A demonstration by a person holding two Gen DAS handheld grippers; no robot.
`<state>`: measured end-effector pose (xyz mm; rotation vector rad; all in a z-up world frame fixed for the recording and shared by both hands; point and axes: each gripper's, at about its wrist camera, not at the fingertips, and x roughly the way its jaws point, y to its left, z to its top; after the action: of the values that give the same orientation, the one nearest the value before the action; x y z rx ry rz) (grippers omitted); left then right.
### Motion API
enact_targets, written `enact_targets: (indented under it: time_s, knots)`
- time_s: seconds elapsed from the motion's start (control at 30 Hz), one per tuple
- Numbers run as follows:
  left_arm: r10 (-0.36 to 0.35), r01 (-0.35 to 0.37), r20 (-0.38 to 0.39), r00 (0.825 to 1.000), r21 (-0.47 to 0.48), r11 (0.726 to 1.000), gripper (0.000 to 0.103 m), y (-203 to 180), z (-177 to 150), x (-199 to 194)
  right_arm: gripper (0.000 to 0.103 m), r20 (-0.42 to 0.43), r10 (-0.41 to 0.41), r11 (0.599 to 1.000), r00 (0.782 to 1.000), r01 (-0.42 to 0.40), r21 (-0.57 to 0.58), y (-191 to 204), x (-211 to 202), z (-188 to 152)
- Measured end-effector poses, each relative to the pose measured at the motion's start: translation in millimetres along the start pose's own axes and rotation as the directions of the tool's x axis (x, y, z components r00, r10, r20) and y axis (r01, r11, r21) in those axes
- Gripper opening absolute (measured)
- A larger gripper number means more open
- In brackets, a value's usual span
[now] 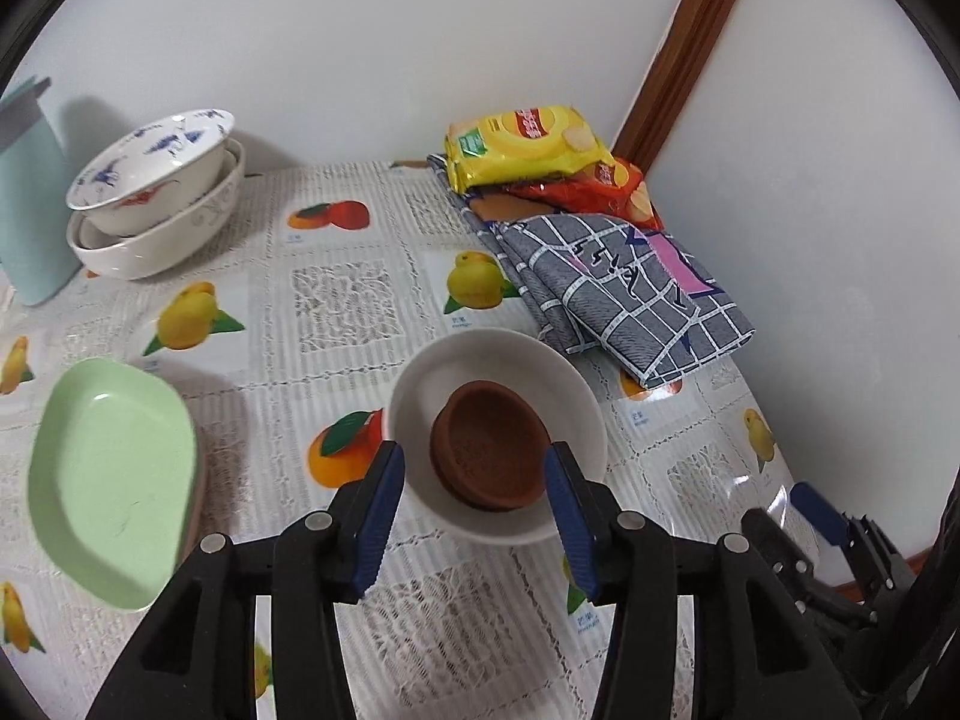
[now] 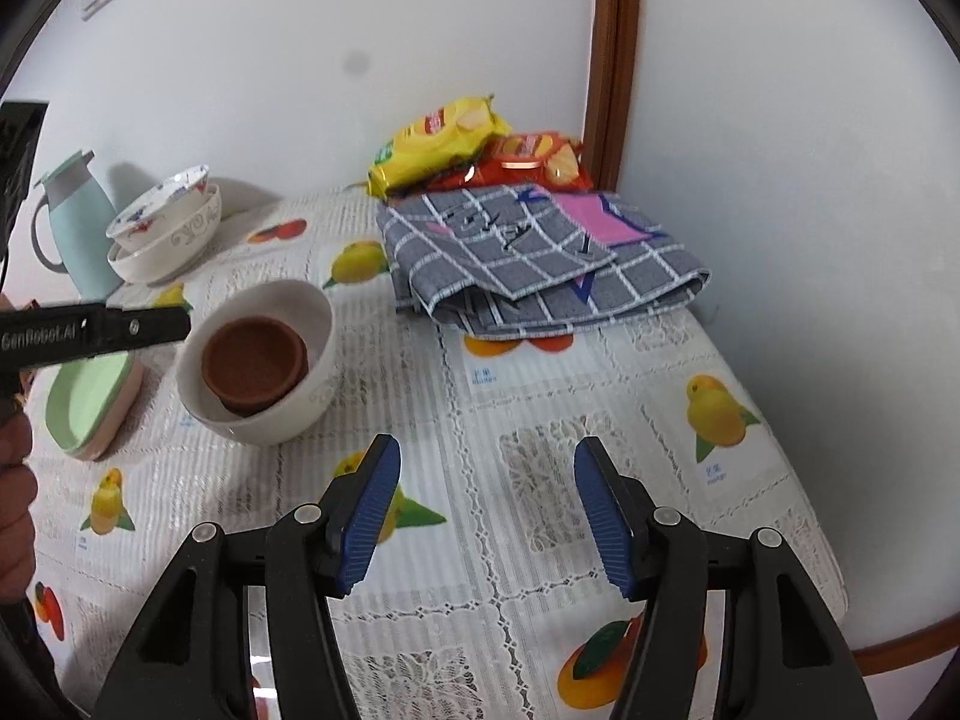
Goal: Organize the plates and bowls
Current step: 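Move both grippers to the rim of the white bowl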
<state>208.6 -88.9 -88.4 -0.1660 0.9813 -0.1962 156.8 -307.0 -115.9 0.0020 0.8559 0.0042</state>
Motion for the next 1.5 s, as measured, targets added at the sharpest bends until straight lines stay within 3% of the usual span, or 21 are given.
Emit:
enact_targets:
  time_s: [0.3,0.43,0.53,0.67,1.2,1.5]
  knots:
    - [0.051,-0.051,0.045,0.998,-0.002,0.999,0.049,10.3,-11.1,-29.3,0.061,0.033,0.022,0.999,0.999,-0.023,0.027,8.9,-18.0,15.6]
    - [0.069,-0.069,0.062,0.996,-0.005,0.998,0.051,17.8,-12.7,-38.6,0.066,-0.007,0.071,0.996,0.997,-0.071,0.045,12.5,-17.5,23.8]
    - [0.079,-0.078,0.07,0.994,-0.018,0.997,0.051,24.0,-11.8,-42.3,0.066,-0.008,0.058,0.998,0.998,-0.057,0.041,17.4,-15.7,27.1]
    - [0.122,-0.12,0.087,0.989,-0.028,0.992,0.051,30.9,-8.7,-45.1,0.066,-0.03,0.103,0.994,0.994,-0.101,0.047,20.7,-10.8,29.7]
    - [0.068,-0.068,-0.02,0.997,-0.01,0.998,0.052,40.7,-2.3,-7.6,0.066,-0.073,0.145,0.989,0.987,-0.144,0.026,43.9,25.8,50.4]
    - [0.061,-0.063,-0.074,0.995,-0.033,0.997,0.052,49.3,5.6,22.8,0.066,-0.153,0.135,0.991,0.979,-0.135,0.008,56.6,67.1,56.3]
